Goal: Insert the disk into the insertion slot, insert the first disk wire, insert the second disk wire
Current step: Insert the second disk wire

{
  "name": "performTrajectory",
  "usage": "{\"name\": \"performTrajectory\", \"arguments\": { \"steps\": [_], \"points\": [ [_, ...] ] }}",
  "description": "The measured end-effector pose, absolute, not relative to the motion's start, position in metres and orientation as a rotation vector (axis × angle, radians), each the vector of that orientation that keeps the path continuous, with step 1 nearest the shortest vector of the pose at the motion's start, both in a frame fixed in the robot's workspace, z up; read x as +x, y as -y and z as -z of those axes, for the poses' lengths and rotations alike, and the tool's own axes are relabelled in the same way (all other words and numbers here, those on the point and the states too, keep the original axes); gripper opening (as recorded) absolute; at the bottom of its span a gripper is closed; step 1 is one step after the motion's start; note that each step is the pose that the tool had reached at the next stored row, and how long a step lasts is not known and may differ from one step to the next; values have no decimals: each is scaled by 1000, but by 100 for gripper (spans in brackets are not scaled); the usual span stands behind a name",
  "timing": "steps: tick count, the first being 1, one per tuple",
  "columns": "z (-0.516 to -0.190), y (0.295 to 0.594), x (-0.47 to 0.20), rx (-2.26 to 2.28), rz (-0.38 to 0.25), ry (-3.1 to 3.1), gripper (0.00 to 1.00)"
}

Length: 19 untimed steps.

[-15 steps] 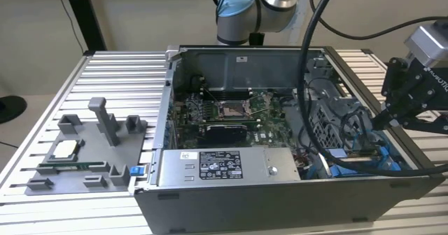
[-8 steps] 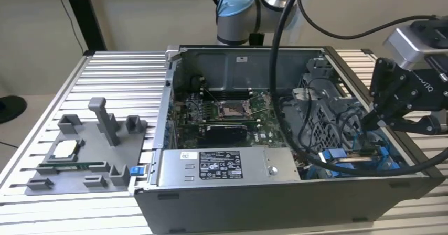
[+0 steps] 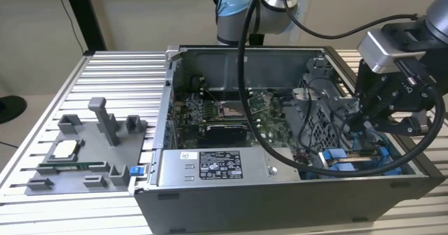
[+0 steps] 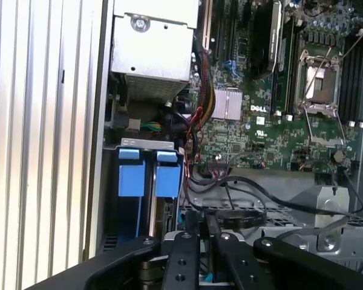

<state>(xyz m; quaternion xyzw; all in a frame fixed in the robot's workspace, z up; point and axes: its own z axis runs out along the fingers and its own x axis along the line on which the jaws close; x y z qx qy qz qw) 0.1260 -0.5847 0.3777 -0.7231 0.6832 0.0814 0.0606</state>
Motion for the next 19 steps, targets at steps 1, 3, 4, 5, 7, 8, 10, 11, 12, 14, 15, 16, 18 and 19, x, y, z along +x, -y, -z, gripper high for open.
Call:
{"name": "performTrajectory", "arguments": {
  "steps": [1,3,4,5,7,8,10,11,12,14,15,16,18,19],
  "points": [
    [-378,585,126,-2188,-246,-2067,0],
    [-378,585,126,-2188,-246,-2067,0],
    [-378,585,126,-2188,-245,-2067,0],
    [-378,585,126,-2188,-245,-2067,0],
    [-378,585,126,-2188,-245,-2067,0],
    [-377,586,125,-2188,-245,-2067,0],
    [-377,586,124,-2188,-245,-2067,0],
    [-376,586,124,-2188,-244,-2067,0],
    [-375,586,123,-2188,-244,-2066,0],
    [-374,586,123,-2187,-242,-2065,0],
    [-373,587,123,-2186,-240,-2064,0],
    [-372,587,123,-2186,-239,-2064,0],
    [-369,587,123,-2186,-238,-2064,0],
    [-367,587,123,-2186,-238,-2064,0]
  ]
}}
